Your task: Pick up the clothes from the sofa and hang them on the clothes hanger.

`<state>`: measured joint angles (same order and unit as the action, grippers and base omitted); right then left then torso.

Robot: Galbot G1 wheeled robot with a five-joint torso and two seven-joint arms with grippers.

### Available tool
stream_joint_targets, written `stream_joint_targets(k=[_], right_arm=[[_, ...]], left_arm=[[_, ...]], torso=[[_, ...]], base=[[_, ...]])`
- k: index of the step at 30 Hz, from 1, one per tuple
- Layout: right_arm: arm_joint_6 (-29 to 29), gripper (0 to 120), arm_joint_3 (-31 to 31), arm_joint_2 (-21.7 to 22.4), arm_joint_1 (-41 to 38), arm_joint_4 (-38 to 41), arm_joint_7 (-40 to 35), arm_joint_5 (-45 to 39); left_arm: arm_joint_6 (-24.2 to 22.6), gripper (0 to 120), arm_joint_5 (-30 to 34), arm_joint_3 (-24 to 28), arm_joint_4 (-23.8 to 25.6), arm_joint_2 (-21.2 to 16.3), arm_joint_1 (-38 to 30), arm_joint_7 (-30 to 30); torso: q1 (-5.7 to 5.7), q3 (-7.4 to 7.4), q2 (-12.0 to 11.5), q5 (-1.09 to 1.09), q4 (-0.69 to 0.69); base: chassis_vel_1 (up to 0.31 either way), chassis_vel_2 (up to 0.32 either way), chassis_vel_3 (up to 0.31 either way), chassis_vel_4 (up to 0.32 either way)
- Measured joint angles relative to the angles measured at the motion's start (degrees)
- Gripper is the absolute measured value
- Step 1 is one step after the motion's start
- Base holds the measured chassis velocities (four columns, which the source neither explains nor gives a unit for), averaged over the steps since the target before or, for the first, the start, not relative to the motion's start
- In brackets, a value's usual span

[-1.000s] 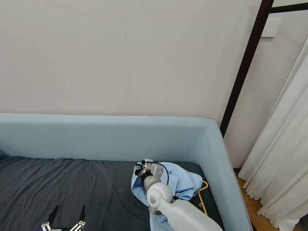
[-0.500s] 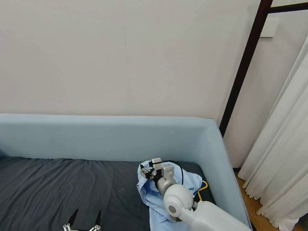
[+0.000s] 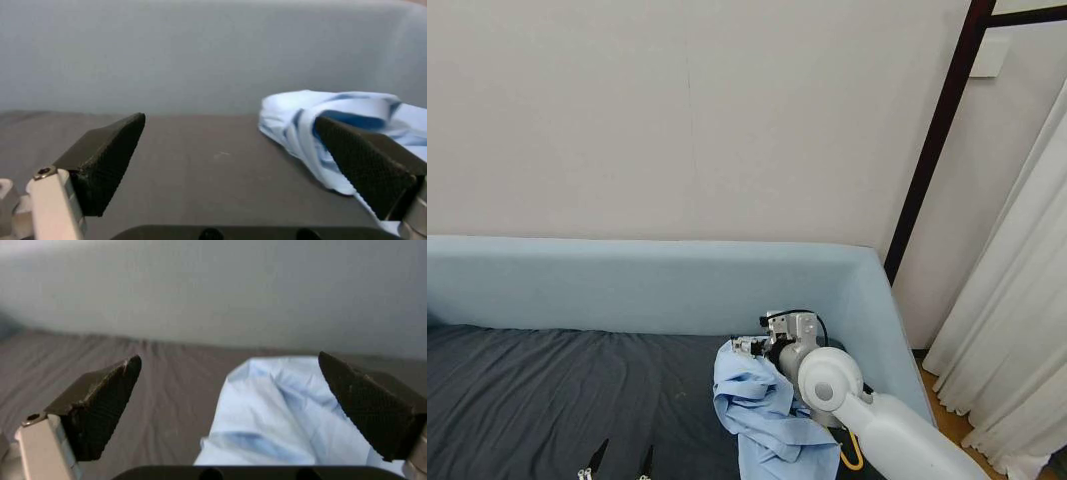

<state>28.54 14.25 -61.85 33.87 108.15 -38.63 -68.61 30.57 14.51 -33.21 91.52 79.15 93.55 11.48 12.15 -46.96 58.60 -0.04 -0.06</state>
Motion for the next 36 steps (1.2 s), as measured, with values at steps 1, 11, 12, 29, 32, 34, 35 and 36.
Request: stream_joint_targets(k=[1,11,12,29,32,34,35,36], right_arm=[[-1.4,100,-0.7,0.7,0.6,0.4,1.1,1.1],[-4.4,100,-8.4,5.6,8.0,3.2,3.4,3.1],[-4.4,100,-9.3,5.8,8.8,3.4,3.4,3.1],[-7.0,100,-18.5,8.5,20.4,6.0,4.3,5.5],[-7.0,100,-18.6,8.5,20.9,6.2,4.2,5.6],[-7.0,100,-18.6,8.5,21.1,6.3,4.1,5.7],[-7.0,100,-18.6,8.5,21.2,6.4,4.0,5.7],[-7.0,100,-18.6,8.6,21.3,6.4,3.8,5.8]], left_arm=[[-0.3,100,0.8,0.8,-0.7,-0.7,-0.9,1.4],[1.9,100,4.6,4.9,-11.9,-7.5,-12.2,19.1],[2.1,100,4.6,5.4,-13.1,-7.8,-13.3,19.6],[-1.7,95,4.3,14.6,-25.9,-0.5,-22.2,8.2],[-2.1,98,4.8,14.9,-26.8,0.3,-23.4,8.0],[-2.2,100,4.9,15.0,-27.5,0.7,-24.0,8.0],[-2.3,100,5.1,15.1,-28.4,1.2,-24.6,8.0],[-2.4,98,5.2,15.2,-29.5,1.7,-25.3,7.9]], torso=[[0.0,0.0,0.0,0.0,-0.01],[0.0,0.0,0.0,0.0,-0.02],[0.0,0.0,0.0,0.01,-0.01],[0.0,0.0,0.0,0.01,0.0],[0.0,0.0,0.0,0.01,0.0],[0.0,0.0,0.0,0.02,-0.01],[0.0,0.0,0.0,0.02,-0.01],[0.0,0.0,0.0,0.01,-0.01]], base=[[0.0,0.0,0.0,0.0],[0.0,0.0,0.0,0.0],[0.0,0.0,0.0,0.0],[0.0,0.0,0.0,0.0],[0.0,0.0,0.0,0.0],[0.0,0.0,0.0,0.0],[0.0,0.0,0.0,0.0],[0.0,0.0,0.0,0.0]])
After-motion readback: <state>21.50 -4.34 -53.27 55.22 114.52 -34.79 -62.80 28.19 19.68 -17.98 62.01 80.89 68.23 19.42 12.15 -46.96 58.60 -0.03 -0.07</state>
